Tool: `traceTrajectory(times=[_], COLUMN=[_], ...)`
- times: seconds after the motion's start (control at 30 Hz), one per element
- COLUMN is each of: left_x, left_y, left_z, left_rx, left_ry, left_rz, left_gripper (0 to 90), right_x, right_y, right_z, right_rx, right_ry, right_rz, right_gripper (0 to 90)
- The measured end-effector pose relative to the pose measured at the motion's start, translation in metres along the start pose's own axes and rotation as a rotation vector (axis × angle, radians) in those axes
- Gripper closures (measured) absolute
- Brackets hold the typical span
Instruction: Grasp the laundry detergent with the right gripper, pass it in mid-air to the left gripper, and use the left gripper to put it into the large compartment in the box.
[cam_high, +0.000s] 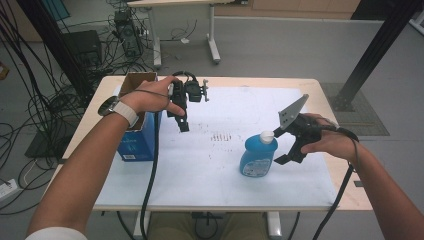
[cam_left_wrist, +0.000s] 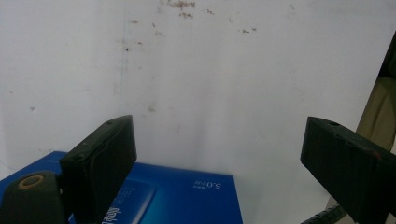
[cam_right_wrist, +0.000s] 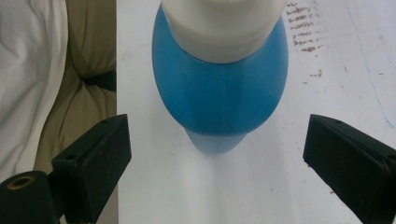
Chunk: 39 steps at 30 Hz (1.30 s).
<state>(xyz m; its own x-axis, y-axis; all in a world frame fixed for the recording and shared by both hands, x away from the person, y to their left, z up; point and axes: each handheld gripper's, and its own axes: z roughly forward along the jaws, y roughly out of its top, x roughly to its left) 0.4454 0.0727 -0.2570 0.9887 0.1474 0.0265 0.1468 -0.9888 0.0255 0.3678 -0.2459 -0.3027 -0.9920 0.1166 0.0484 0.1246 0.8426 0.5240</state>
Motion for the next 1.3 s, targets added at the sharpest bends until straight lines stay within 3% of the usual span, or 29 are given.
traceTrajectory(times=[1.3], left_x=[-0.0001], left_y=[-0.0017], left_z=[-0.0014], left_rx=[-0.01], left_ry=[0.004], left_rz=[-0.003], left_gripper=[10.9], right_x=[-0.0003], right_y=[0.0031], right_z=[-0.0009], right_rx=[0.004], right_ry=[0.001], right_rz=[0.001], right_gripper=[8.0])
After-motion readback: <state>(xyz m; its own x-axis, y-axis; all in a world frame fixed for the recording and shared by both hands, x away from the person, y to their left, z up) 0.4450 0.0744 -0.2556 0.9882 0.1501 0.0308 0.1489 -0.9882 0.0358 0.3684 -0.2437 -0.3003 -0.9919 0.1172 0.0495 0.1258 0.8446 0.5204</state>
